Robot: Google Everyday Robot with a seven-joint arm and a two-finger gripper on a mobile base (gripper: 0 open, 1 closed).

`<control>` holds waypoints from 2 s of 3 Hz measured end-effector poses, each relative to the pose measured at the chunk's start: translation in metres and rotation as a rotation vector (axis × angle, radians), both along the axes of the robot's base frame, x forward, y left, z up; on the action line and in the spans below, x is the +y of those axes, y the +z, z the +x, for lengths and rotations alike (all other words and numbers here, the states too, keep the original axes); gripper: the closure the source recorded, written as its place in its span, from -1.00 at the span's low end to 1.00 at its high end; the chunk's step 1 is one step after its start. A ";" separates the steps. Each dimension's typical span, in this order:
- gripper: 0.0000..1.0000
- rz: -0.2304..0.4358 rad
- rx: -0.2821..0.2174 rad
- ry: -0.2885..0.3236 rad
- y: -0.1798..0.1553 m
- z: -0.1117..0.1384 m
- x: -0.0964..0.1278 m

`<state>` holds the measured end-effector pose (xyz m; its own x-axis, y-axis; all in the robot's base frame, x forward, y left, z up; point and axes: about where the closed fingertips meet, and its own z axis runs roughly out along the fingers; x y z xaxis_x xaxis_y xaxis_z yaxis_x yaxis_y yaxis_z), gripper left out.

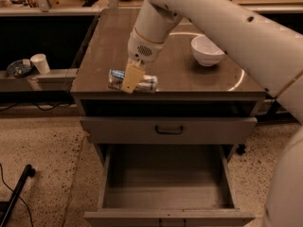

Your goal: Place redbull can into middle drawer

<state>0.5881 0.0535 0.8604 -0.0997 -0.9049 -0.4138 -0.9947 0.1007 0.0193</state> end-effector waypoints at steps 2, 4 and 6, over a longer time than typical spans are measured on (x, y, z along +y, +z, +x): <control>1.00 -0.211 -0.128 0.091 -0.027 -0.078 -0.063; 1.00 -0.212 -0.066 0.082 -0.113 -0.080 -0.072; 1.00 -0.087 -0.022 0.020 -0.270 -0.094 -0.066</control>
Offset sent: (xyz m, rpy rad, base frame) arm -0.1472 -0.1126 -0.1152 -0.4520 -0.0859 0.1601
